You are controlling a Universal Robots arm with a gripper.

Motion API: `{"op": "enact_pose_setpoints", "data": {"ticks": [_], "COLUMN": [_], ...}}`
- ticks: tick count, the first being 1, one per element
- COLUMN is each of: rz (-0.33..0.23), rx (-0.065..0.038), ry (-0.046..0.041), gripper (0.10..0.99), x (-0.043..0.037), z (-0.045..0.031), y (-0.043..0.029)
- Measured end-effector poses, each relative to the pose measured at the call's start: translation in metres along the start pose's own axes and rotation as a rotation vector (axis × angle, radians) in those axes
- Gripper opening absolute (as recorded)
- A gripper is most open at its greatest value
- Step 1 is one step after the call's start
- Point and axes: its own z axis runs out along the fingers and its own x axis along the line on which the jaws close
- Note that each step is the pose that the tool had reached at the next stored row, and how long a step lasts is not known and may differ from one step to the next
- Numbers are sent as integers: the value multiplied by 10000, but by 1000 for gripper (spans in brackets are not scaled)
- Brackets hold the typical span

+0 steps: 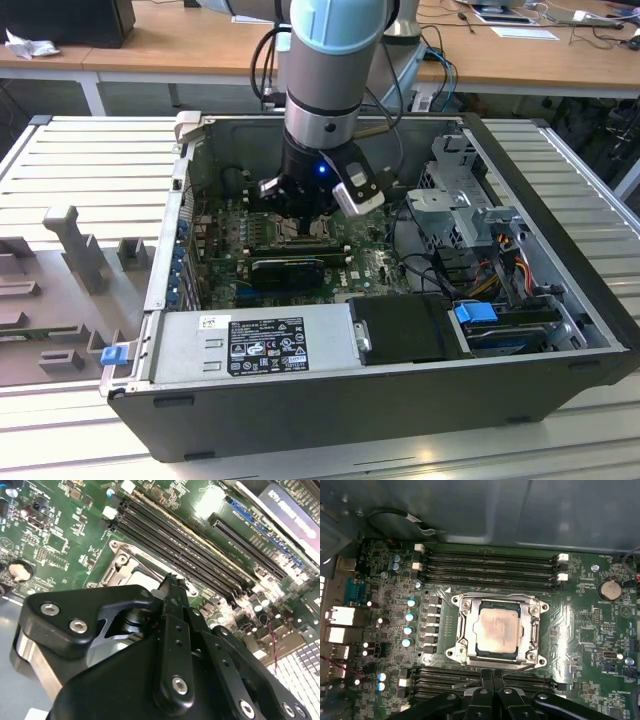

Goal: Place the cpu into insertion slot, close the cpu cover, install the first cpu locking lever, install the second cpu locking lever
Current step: 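Install the second cpu locking lever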

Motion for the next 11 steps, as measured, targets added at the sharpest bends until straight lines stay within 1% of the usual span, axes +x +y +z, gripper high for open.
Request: {"op": "enact_pose_setpoints", "data": {"ticks": [2, 4, 5, 8, 9, 10, 11], "rz": [-1, -12, -17, -27, -28, -31, -30], "rx": [-6, -104, -171, -267, -281, -291, -327], "ry": [0, -6, -11, -18, -20, -20, -23], "gripper": [106, 106, 106, 106, 106, 106, 106], "x": [6, 34, 68, 137, 145, 152, 170], "z": [33, 44, 47, 51, 52, 51, 48], "y": [-4, -5, -5, -16, -26, -55, -85]}}
